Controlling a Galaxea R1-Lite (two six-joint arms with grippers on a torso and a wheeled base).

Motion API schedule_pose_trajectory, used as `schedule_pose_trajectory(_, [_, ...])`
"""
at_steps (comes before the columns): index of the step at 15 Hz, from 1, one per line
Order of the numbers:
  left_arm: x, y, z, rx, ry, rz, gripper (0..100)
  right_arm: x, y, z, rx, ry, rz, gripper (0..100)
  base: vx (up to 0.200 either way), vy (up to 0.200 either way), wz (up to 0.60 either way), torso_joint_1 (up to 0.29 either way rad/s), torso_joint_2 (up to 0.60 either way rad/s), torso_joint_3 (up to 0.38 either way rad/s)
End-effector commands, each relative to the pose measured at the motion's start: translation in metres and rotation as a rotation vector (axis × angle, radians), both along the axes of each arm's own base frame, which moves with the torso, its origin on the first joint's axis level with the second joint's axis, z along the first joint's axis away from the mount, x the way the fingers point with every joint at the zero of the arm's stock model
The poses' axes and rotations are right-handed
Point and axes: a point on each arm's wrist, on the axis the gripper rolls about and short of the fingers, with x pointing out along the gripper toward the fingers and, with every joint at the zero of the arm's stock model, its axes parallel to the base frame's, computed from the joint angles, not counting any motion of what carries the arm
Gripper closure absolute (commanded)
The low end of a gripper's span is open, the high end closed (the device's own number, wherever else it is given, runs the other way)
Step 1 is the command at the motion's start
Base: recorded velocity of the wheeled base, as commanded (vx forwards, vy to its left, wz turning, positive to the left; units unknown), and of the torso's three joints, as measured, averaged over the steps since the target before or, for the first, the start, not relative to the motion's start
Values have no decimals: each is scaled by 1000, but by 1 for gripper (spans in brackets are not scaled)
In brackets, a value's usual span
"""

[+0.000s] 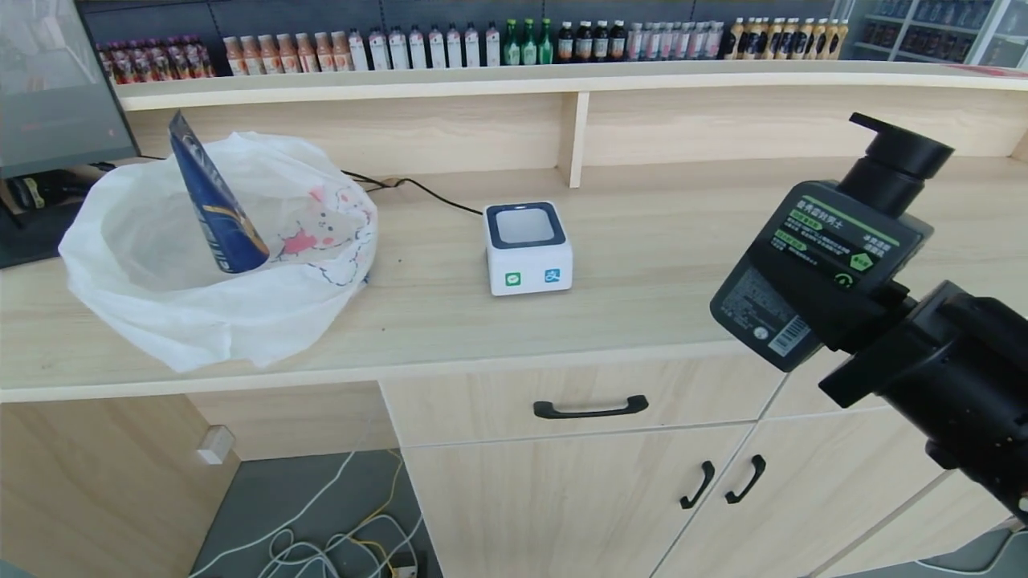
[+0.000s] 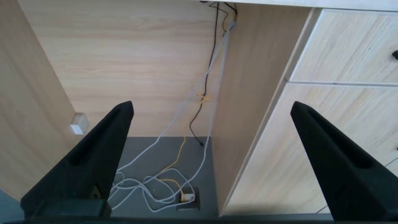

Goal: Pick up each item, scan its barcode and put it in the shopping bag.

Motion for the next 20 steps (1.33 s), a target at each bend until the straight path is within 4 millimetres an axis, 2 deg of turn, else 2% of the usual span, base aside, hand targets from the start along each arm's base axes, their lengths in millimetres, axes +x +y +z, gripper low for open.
schedule_pose_trajectory(1, [0, 0, 0, -1, -1, 1, 0, 1, 1, -3, -7, 9, 1, 100, 0, 200, 0, -2, 2, 2])
schedule_pose_trajectory(11, [0, 0, 0, -1, -2, 1, 0, 6, 3, 5, -22, -33, 2, 100, 0, 200, 0, 4, 4, 3])
schedule_pose_trajectory(13, [0, 0, 0, -1, -1, 1, 0, 15, 4, 14, -88, -116, 32, 100, 0, 0, 0, 0, 0, 0])
schedule_pose_trajectory(16, [0, 0, 0, -1, -1, 1, 0, 28, 3, 14, -213, -185, 69, 100, 0, 0, 0, 0, 0, 0])
schedule_pose_trajectory(20, [0, 0, 0, -1, -1, 1, 0, 63, 13, 21, -450, -362, 79, 100, 0, 0, 0, 0, 0, 0])
